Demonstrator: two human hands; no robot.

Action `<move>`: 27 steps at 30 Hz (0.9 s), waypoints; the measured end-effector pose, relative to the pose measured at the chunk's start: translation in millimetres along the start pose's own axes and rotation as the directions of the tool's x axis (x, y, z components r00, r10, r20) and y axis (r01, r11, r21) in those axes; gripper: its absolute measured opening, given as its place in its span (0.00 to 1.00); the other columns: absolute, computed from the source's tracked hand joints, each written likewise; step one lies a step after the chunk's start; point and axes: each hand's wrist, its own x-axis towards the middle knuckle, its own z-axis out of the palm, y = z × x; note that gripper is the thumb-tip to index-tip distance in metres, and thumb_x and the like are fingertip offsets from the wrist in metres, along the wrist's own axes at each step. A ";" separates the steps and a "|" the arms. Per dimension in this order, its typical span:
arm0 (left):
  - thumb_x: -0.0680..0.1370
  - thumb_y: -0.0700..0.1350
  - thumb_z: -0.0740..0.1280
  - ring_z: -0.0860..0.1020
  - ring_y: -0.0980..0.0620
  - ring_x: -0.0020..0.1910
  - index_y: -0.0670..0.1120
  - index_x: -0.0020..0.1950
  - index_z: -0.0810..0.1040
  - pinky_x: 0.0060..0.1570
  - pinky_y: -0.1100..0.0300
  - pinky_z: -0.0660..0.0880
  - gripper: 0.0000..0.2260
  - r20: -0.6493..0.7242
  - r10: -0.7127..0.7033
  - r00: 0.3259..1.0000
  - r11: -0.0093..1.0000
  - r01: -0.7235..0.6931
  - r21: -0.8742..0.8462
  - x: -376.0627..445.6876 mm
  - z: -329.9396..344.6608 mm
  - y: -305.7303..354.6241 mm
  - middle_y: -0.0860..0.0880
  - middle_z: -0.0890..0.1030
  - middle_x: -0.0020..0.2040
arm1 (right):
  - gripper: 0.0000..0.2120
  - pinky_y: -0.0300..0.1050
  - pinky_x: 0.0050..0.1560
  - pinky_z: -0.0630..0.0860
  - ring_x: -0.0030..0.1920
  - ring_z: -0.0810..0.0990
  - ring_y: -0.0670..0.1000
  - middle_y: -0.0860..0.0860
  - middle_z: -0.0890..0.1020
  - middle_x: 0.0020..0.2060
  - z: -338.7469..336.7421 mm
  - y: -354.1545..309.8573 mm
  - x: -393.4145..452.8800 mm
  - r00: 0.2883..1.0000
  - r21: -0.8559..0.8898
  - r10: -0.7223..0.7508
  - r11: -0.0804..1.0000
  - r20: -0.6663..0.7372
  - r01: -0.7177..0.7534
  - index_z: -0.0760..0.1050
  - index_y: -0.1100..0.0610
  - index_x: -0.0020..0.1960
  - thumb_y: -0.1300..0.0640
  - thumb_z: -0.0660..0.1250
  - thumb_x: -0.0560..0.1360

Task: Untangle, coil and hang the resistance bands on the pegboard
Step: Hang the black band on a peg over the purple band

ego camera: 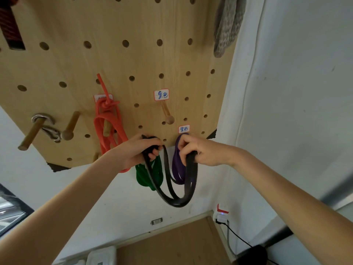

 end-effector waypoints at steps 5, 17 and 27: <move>0.66 0.46 0.72 0.74 0.55 0.29 0.40 0.52 0.72 0.24 0.67 0.70 0.19 0.163 -0.141 0.976 0.956 0.177 -0.234 -2.1 9.8 3.5 0.46 0.77 0.35 | 0.15 0.50 0.62 0.63 0.57 0.62 0.49 0.47 0.65 0.50 4.3 -8.9 3.2 0.960 -0.188 -0.104 0.981 -0.260 0.055 0.78 0.51 0.39 0.70 0.64 0.71; 0.76 0.35 0.63 0.75 0.54 0.26 0.41 0.45 0.72 0.23 0.67 0.71 0.02 -0.184 -0.069 0.981 0.935 -0.001 -0.354 -3.0 -4.9 3.7 0.44 0.75 0.36 | 0.16 0.39 0.39 0.80 0.37 0.84 0.50 0.53 0.84 0.40 -10.8 22.9 -4.1 0.798 0.372 0.310 0.921 -0.517 -0.117 0.79 0.56 0.52 0.72 0.59 0.74; 0.76 0.38 0.65 0.78 0.53 0.31 0.39 0.51 0.74 0.24 0.67 0.72 0.05 -0.142 -0.066 0.988 0.959 0.023 -0.283 0.2 -9.8 4.5 0.42 0.79 0.41 | 0.07 0.37 0.29 0.66 0.28 0.67 0.46 0.54 0.73 0.38 -13.1 24.7 -21.0 0.990 0.823 0.088 0.550 0.112 -0.142 0.73 0.56 0.53 0.63 0.62 0.76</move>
